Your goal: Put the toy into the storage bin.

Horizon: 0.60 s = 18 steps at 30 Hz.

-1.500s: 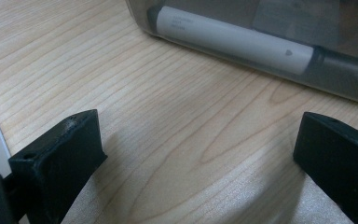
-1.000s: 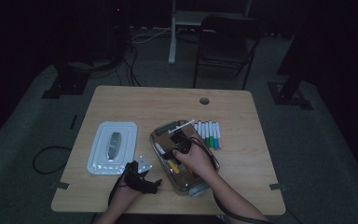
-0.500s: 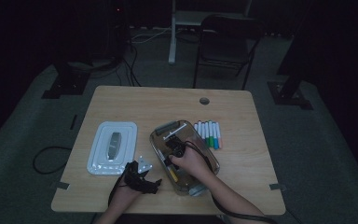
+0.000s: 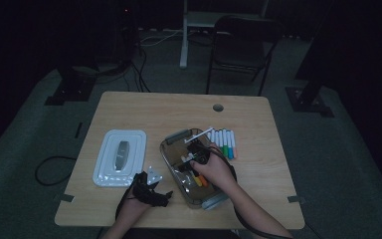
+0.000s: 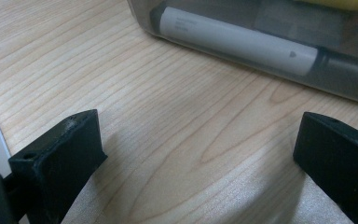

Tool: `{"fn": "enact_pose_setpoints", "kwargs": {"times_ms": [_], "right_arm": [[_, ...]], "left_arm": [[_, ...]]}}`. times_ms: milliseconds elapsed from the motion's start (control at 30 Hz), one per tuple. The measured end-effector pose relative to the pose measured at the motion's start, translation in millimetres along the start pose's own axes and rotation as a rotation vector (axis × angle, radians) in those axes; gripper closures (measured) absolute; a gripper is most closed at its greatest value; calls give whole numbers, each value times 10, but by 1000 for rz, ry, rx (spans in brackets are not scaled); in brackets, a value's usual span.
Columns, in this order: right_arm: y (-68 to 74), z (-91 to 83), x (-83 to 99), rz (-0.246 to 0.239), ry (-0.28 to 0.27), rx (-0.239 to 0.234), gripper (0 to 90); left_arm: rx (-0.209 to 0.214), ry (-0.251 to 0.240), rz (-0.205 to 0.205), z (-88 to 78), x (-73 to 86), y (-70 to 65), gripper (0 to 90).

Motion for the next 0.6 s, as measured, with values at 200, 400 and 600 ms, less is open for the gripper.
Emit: {"fn": "enact_pose_setpoints", "kwargs": {"times_ms": [200, 400, 600], "right_arm": [[-54, -398, 33, 10, -107, -24, 672], [-238, -737, 123, 34, -201, -3, 647], [-456, -933, 236, 75, -254, 47, 635]], "left_arm": [[1, 0, -2, 0, 0, -1, 19], [1, 0, -1, 0, 0, -1, 19], [1, 0, -2, 0, 0, -1, 19]]}}
Point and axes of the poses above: each handheld gripper's, and its own axes: z roughly forward along the jaws, x roughly out of its underside, y roughly to its left, the point moved 1 cm from there along z, roughly forward along the jaws
